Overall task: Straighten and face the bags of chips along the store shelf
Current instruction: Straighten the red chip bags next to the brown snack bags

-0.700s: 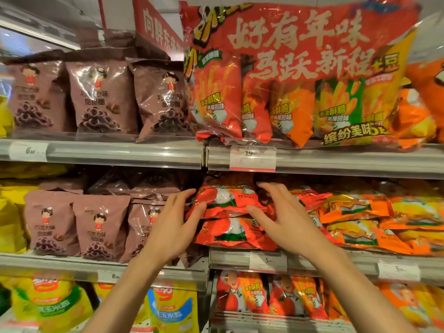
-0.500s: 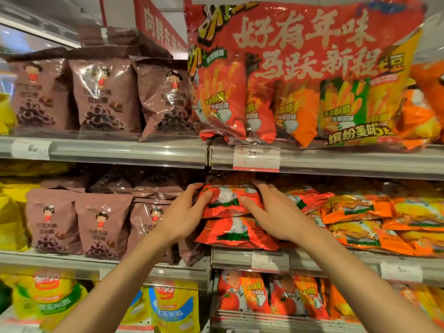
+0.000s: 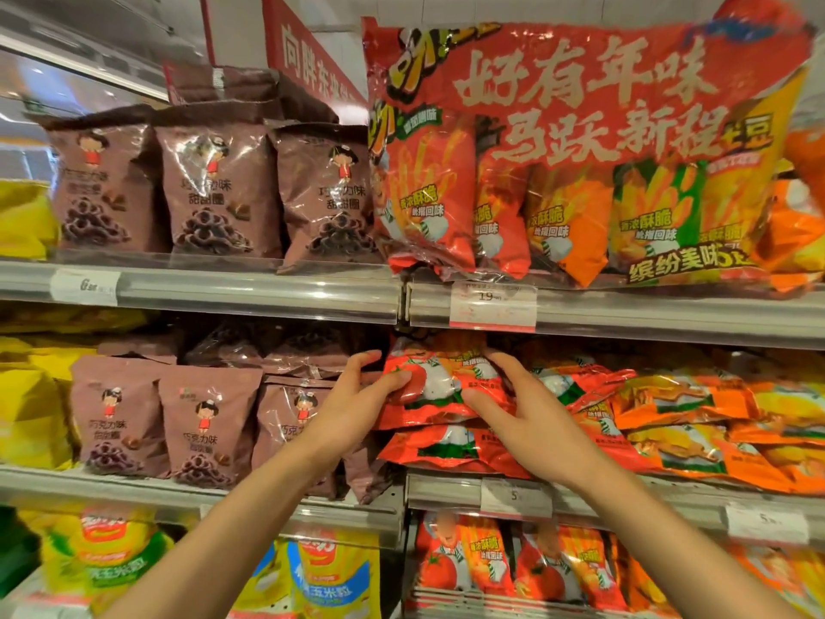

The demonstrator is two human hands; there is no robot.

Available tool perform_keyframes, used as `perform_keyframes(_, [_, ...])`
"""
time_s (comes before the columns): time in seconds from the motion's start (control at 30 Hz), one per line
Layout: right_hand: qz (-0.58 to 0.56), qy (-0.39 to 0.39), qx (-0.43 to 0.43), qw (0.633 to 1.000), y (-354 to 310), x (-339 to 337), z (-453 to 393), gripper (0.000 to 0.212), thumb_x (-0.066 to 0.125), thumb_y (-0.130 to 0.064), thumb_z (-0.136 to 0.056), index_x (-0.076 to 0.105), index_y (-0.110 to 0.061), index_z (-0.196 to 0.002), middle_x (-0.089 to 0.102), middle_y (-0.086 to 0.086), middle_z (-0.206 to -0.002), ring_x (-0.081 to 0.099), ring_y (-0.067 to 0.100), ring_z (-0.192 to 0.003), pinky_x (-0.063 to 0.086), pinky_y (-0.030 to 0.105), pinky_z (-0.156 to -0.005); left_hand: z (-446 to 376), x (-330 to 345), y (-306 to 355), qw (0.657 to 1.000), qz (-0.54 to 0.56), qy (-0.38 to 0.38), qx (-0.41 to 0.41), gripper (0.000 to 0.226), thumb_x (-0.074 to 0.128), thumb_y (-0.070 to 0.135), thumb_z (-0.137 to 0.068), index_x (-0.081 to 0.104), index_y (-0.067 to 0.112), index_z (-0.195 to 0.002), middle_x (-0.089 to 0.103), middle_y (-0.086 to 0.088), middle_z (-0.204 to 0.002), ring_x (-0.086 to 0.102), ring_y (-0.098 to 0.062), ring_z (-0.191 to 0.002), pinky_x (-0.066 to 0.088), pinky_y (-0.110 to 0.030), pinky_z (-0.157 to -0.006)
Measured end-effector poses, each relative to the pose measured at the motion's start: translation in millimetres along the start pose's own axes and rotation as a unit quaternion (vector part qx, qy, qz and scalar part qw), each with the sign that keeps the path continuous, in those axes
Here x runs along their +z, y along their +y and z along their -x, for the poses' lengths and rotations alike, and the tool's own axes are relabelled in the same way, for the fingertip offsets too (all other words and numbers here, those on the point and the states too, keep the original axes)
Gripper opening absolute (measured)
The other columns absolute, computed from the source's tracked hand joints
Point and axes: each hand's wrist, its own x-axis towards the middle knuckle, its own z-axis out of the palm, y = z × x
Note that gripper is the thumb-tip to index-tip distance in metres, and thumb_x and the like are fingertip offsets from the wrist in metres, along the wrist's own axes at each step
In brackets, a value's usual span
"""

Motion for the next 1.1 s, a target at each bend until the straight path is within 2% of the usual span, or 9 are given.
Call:
perform_keyframes(0.1, [-0.055,0.022,0.007,0.998,0,3,13,0.067,0.053,-0.062,-0.091,0.030,-0.038,-0.150,0.044,-0.017,-0.148,0.040,0.002,-0.135,0.036,0.036,-0.114,0,4,8,0.999,0.035,-0.007,-0.036,0.068,0.065,0.047,-0.091,0.037,0.022,-0.148,0.063,0.001,-0.116,0.069,-0.012,-0.092,0.056,-0.019,-0.064])
perform_keyframes(0.23, [-0.084,0.032,0.011,0.996,-3,0,30,0.061,0.061,-0.054,-0.089,0.033,-0.048,-0.143,0.049,-0.020,-0.139,0.047,-0.008,-0.124,0.044,0.030,-0.107,-4,12,8,1.000,0.011,-0.004,-0.020,0.079,0.070,0.054,-0.085,0.040,0.023,-0.150,0.064,-0.003,-0.129,0.069,-0.012,-0.102,0.056,-0.028,-0.087])
perform_keyframes(0.37, [-0.100,0.031,0.010,0.994,-5,-5,40,0.064,0.067,-0.052,-0.084,0.034,-0.051,-0.139,0.049,-0.030,-0.130,0.048,-0.018,-0.114,0.044,0.010,-0.089,5,17,2,0.999,0.020,0.007,0.028,0.060,0.067,0.042,-0.091,0.045,0.028,-0.145,0.068,0.007,-0.112,0.072,0.001,-0.082,0.054,-0.013,-0.066])
perform_keyframes(0.53, [-0.175,0.015,0.017,0.984,-20,2,39,0.069,0.064,-0.059,-0.076,0.042,-0.043,-0.139,0.052,-0.026,-0.132,0.056,-0.008,-0.112,0.049,0.016,-0.089,18,-6,-3,0.996,0.032,0.043,0.067,0.064,0.073,0.039,-0.087,0.046,0.037,-0.145,0.067,0.002,-0.125,0.070,-0.011,-0.105,0.056,-0.033,-0.094])
perform_keyframes(0.67, [-0.159,-0.002,0.020,0.987,-30,12,26,0.052,0.055,-0.055,-0.089,0.044,-0.040,-0.138,0.056,-0.023,-0.128,0.058,-0.010,-0.107,0.046,0.016,-0.090,32,-37,-9,0.992,0.006,0.072,0.100,0.057,0.069,0.028,-0.092,0.048,0.037,-0.144,0.064,0.010,-0.127,0.065,-0.003,-0.112,0.055,-0.014,-0.079])
perform_keyframes(0.77, [-0.075,0.016,0.023,0.997,-30,16,7,0.041,0.049,-0.049,-0.098,0.048,-0.033,-0.136,0.054,-0.010,-0.132,0.056,-0.003,-0.111,0.044,0.017,-0.090,41,-57,-14,0.990,0.002,0.095,0.106,0.053,0.066,0.026,-0.094,0.049,0.037,-0.143,0.064,0.014,-0.122,0.067,0.009,-0.096,0.053,-0.009,-0.068])
perform_keyframes(0.87, [0.093,-0.018,0.044,0.995,-24,20,-20,0.053,0.049,-0.050,-0.098,0.045,-0.021,-0.142,0.050,0.006,-0.135,0.055,0.019,-0.118,0.044,0.030,-0.099,45,-71,-17,0.988,0.010,0.115,0.105,0.049,0.064,0.023,-0.096,0.050,0.034,-0.142,0.067,0.013,-0.114,0.069,0.008,-0.085,0.052,-0.009,-0.062])
perform_keyframes(0.97, [0.209,-0.091,0.096,0.969,-21,30,-45,0.071,0.044,-0.061,-0.095,0.041,-0.008,-0.143,0.051,0.020,-0.139,0.050,0.034,-0.126,0.043,0.037,-0.099,45,-79,-17,0.988,0.000,0.113,0.103,0.049,0.064,0.023,-0.096,0.050,0.035,-0.141,0.066,0.017,-0.113,0.068,0.012,-0.085,0.052,-0.008,-0.063])
perform_keyframes(1.1, [0.309,-0.164,0.155,0.924,-31,36,-62,0.087,0.028,-0.071,-0.094,0.038,-0.001,-0.145,0.044,0.019,-0.149,0.046,0.036,-0.133,0.037,0.040,-0.107,49,-85,-15,0.989,-0.025,0.103,0.104,0.049,0.065,0.029,-0.095,0.049,0.040,-0.140,0.063,0.025,-0.107,0.065,0.017,-0.085,0.051,-0.011,-0.068])
